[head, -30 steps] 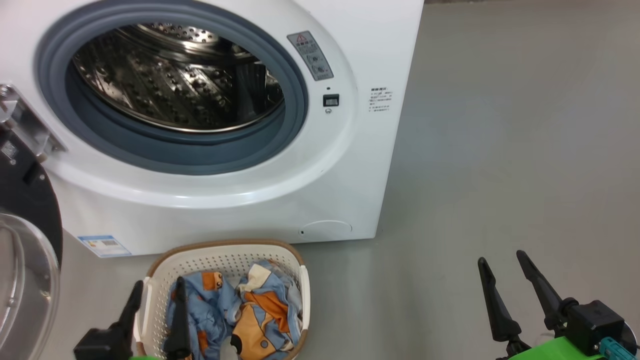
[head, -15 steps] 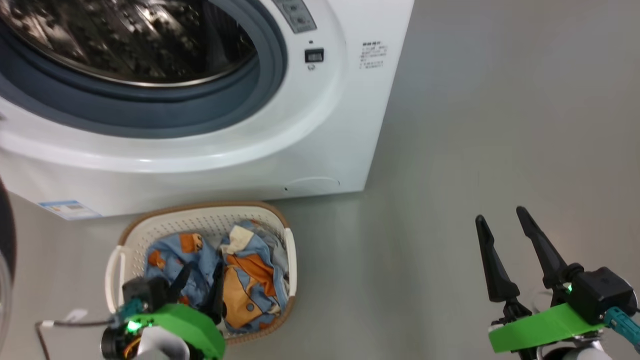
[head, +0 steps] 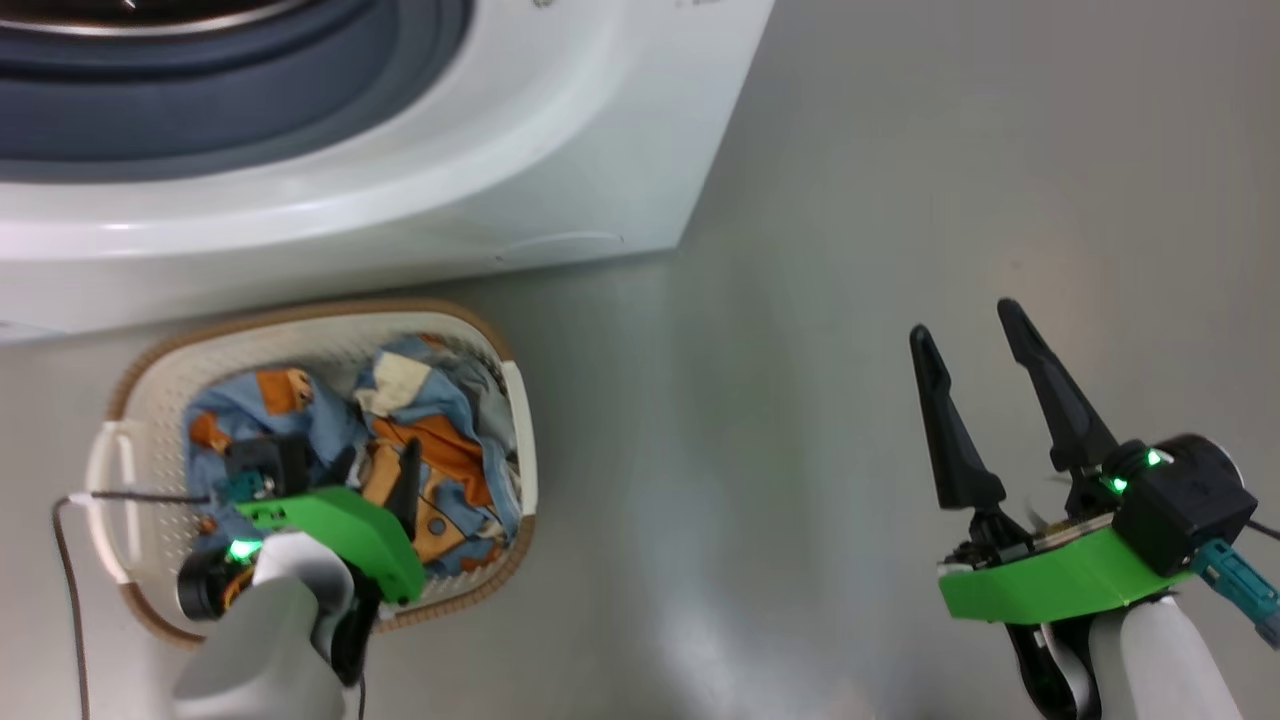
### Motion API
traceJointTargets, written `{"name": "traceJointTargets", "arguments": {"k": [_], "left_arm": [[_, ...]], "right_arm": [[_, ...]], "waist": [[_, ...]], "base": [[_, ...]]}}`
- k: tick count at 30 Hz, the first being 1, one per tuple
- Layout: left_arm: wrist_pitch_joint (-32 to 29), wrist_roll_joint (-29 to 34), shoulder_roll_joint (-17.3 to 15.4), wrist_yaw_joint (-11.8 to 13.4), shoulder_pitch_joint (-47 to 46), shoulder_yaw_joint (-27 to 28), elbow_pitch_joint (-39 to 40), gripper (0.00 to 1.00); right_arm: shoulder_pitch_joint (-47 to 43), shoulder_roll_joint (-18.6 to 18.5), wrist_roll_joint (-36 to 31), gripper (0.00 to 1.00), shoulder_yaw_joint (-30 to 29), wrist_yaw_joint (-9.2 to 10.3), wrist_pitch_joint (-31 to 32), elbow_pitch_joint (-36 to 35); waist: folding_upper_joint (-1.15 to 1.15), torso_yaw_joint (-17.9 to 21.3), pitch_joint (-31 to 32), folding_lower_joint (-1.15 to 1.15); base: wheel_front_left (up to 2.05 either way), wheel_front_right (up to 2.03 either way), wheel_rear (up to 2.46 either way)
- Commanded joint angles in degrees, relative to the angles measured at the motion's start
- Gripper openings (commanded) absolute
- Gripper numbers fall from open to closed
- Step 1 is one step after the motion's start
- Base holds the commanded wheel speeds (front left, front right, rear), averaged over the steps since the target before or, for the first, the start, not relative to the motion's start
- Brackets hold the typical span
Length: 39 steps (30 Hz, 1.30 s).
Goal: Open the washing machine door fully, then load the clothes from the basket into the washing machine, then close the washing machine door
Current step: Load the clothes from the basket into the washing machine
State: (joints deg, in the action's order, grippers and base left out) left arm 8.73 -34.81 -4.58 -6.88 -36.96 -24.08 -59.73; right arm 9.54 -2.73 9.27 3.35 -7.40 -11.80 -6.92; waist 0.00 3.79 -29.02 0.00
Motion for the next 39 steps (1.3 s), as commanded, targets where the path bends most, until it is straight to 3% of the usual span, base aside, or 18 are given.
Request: {"name": "traceJointTargets", "arguments": {"k": [1, 21, 34, 35, 36, 37, 38, 39], "left_arm": [[0.5, -0.8, -1.5, -0.4, -2.6, 1.1, -1.7, 1.0], [-3.5, -5.6, -7.8, -0.6, -16.2, -0.4, -10.3, 1.0], [-7.3, -9.8, -9.7, -0.6, -19.3, 1.4, -13.2, 1.0], [-7.4, -10.0, -9.7, -0.6, -19.3, 1.5, -13.3, 0.93], [-7.5, -10.1, -9.7, -0.6, -19.3, 1.5, -13.4, 0.55], [-7.6, -10.1, -9.7, -0.6, -19.2, 1.4, -13.5, 0.35], [-7.7, -10.3, -9.7, -0.6, -19.1, 1.5, -13.5, 0.0], [-7.8, -10.4, -9.6, -0.6, -18.9, 1.4, -13.7, 0.0]], "right_arm": [[1.5, -0.1, 0.4, 1.0, 2.0, -0.09, -0.8, -1.4], [8.7, -0.1, 1.4, 1.0, 4.3, -0.09, -3.1, -1.7], [10.6, -0.1, 2.6, 1.0, 5.7, -0.09, -3.2, -1.6], [10.6, -0.1, 2.6, 1.0, 5.7, -0.09, -3.2, -1.5], [10.6, -0.1, 2.6, 1.0, 5.7, -0.09, -3.2, -1.5], [10.6, -0.1, 2.7, 1.0, 5.7, -0.09, -3.2, -1.5], [10.6, -0.1, 2.7, 1.0, 5.7, -0.09, -3.2, -1.4], [10.6, -0.1, 2.8, 1.0, 5.7, -0.09, -3.2, -1.4]], "waist": [[0.0, 3.4, -7.6, 0.0], [0.0, 8.3, -23.6, 0.0], [0.0, 9.8, -26.4, 0.0], [0.0, 9.9, -26.4, 0.0], [0.0, 9.9, -26.3, 0.0], [0.0, 10.0, -26.3, 0.0], [0.0, 10.0, -26.2, 0.0], [0.0, 10.0, -26.0, 0.0]], "base": [[0.0, 0.0, 0.0], [0.0, 0.0, 0.0], [0.0, 0.0, 0.0], [0.0, 0.0, 0.0], [0.0, 0.0, 0.0], [0.0, 0.0, 0.0], [0.0, 0.0, 0.0], [0.0, 0.0, 0.0]]}}
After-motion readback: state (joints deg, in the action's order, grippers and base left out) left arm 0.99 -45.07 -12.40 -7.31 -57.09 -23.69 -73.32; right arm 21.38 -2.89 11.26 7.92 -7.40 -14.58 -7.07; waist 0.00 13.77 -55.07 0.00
